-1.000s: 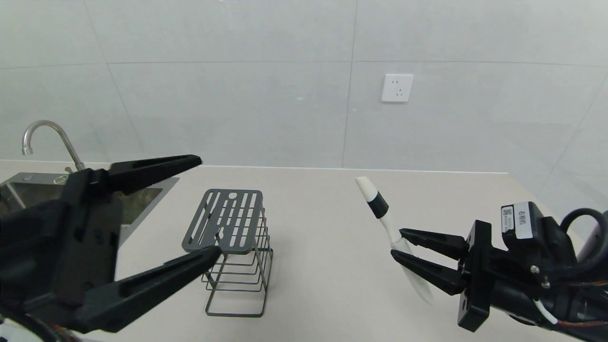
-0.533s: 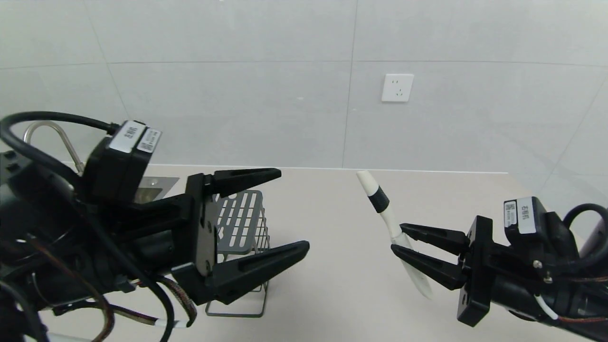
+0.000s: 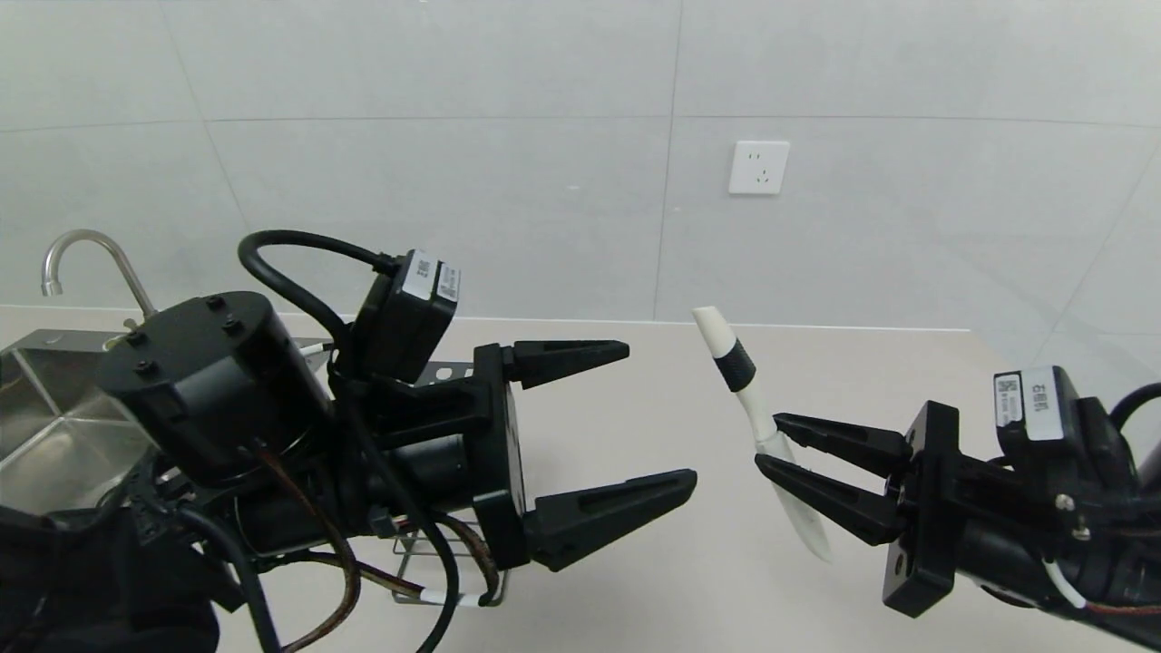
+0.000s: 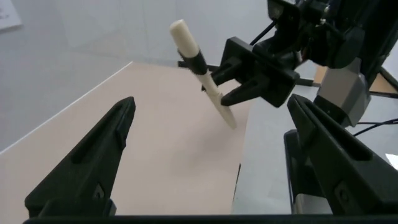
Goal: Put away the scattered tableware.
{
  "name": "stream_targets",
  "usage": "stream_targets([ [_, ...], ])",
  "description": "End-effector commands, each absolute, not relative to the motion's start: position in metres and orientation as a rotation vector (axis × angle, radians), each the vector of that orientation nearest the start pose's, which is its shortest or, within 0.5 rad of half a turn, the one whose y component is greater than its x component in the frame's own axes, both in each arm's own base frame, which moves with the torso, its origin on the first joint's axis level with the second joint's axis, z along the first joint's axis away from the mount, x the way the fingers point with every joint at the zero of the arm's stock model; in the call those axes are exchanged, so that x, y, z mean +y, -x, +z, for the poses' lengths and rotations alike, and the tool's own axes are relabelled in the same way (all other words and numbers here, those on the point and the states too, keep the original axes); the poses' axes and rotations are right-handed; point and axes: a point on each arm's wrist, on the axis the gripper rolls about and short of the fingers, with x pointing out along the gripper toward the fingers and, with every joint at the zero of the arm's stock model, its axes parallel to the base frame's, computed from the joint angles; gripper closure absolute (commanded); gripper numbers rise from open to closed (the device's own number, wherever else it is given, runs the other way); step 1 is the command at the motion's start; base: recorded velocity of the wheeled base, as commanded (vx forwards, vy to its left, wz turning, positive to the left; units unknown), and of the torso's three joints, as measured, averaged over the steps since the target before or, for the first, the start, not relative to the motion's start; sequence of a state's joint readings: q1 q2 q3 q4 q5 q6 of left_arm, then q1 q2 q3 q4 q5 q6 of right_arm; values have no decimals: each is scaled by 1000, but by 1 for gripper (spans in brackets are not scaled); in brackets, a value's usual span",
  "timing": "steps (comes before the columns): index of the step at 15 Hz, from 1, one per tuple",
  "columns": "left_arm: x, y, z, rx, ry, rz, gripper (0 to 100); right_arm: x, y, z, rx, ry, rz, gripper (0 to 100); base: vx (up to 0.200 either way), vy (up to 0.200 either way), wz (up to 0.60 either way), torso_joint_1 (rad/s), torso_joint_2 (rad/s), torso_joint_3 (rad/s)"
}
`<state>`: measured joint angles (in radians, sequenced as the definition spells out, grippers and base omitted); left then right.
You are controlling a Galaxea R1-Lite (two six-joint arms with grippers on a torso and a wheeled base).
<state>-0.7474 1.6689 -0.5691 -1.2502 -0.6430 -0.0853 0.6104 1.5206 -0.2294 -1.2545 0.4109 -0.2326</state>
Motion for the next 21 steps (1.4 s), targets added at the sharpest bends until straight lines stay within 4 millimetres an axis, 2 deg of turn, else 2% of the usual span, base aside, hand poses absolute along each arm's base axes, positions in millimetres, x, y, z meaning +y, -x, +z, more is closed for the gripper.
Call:
stream_targets([
  [1,-217,-200,183,-98,100,-1422,0,125,-163,151,-93,214,1020,100,0,0,0,0,0,0],
  [3,-230,-212,179,-134,110,-1422,0,126,-164,154,-108,214,1018,100,0,0,0,0,0,0],
  [7,-245,-214,181,-172,121,-1445,0,126,-165,156,-114,213,1016,100,0,0,0,0,0,0],
  [21,-278,-233,200,-260,301,-1435,0,131,-170,169,-173,207,1013,100,0,0,0,0,0,0],
])
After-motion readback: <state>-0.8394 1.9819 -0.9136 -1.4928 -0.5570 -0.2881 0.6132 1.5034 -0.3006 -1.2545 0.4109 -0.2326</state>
